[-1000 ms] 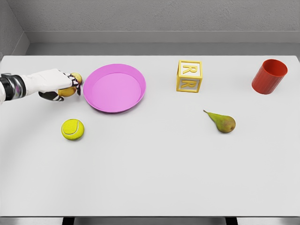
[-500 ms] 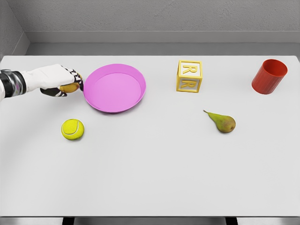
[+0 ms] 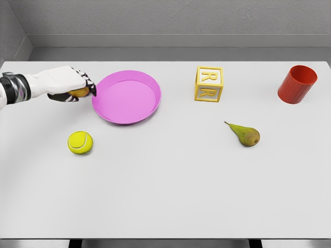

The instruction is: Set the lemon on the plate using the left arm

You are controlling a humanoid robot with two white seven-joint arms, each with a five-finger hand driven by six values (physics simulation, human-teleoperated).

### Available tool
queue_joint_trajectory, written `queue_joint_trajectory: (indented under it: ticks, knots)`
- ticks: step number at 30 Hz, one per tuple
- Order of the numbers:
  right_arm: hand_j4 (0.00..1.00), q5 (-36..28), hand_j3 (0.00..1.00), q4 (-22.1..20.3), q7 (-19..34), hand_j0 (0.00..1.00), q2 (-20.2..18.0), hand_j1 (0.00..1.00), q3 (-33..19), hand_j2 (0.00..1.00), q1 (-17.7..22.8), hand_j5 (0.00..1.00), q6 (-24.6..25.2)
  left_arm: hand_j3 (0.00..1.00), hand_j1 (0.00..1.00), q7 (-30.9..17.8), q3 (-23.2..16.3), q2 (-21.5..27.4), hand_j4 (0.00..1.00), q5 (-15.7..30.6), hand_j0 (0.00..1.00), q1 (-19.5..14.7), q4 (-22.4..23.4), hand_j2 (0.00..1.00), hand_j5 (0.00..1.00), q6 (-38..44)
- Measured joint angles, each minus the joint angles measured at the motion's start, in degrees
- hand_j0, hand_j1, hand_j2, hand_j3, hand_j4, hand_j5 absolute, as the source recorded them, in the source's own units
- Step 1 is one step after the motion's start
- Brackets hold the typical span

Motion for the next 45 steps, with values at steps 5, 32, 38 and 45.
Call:
queue_joint_trajectory:
  ticks: [5,32,38,45]
  knots:
    - [1.00,0.00,1.00,0.00,0.00,1.00,0.00,1.00,0.00,1.00,0.00,1.00,0.01,0.60,0.60,0.00,0.00,-0.60,0.60,-0.10,0.60,0.00,-0.24,0.60,0.60,0.00]
    - [1.00,0.00,1.00,0.00,0.00,1.00,0.00,1.00,0.00,1.00,0.00,1.00,0.01,0.59,0.59,-0.01,-0.17,-6.13,0.59,-0.27,0.59,0.09,-7.57,0.59,0.59,-0.01]
    - [1.00,0.00,1.00,0.00,0.00,1.00,0.00,1.00,0.00,1.00,0.00,1.00,0.01,0.89,0.89,0.00,-0.05,-6.38,0.89,-0.27,0.89,0.17,-8.00,0.89,0.89,0.00]
    - [1.00,0.00,1.00,0.00,0.00,1.00,0.00,1.00,0.00,1.00,0.00,1.00,0.01,0.90,0.90,0.00,0.00,-6.49,0.90,-0.28,0.90,0.18,-8.12,0.90,0.90,0.00]
